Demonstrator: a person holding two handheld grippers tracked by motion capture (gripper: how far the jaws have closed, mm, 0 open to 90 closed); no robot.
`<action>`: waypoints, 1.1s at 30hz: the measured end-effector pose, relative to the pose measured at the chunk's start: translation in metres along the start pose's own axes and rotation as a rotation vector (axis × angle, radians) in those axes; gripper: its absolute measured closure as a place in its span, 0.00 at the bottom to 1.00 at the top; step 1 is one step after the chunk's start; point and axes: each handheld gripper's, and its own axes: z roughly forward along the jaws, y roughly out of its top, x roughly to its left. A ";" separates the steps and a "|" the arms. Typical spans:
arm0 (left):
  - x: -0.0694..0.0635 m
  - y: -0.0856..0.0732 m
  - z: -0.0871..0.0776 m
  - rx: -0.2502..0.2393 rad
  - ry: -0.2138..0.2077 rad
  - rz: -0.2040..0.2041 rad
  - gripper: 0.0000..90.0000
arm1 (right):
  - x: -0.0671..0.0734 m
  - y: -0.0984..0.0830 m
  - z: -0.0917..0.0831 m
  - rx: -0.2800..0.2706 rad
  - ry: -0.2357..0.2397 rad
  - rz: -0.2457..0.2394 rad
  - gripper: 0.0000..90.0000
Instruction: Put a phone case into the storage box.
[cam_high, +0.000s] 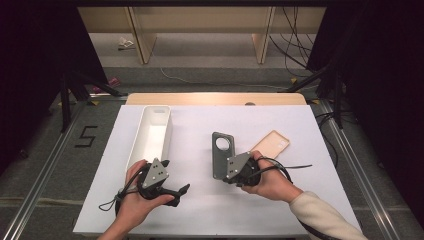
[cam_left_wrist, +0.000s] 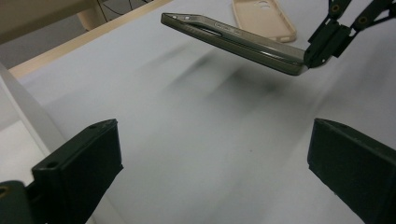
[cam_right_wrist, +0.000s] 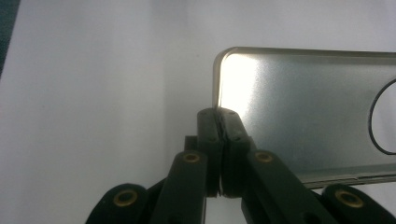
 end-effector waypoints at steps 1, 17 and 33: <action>0.000 0.002 0.000 0.000 -0.004 -0.016 0.03 | 0.002 0.000 -0.001 -0.008 0.004 -0.004 0.99; 0.019 0.064 0.035 0.028 -0.012 -0.137 0.16 | 0.016 0.000 -0.009 -0.050 -0.014 -0.019 0.99; 0.036 0.107 0.100 0.221 -0.028 -0.225 0.31 | 0.024 0.007 -0.011 -0.056 -0.018 -0.055 1.00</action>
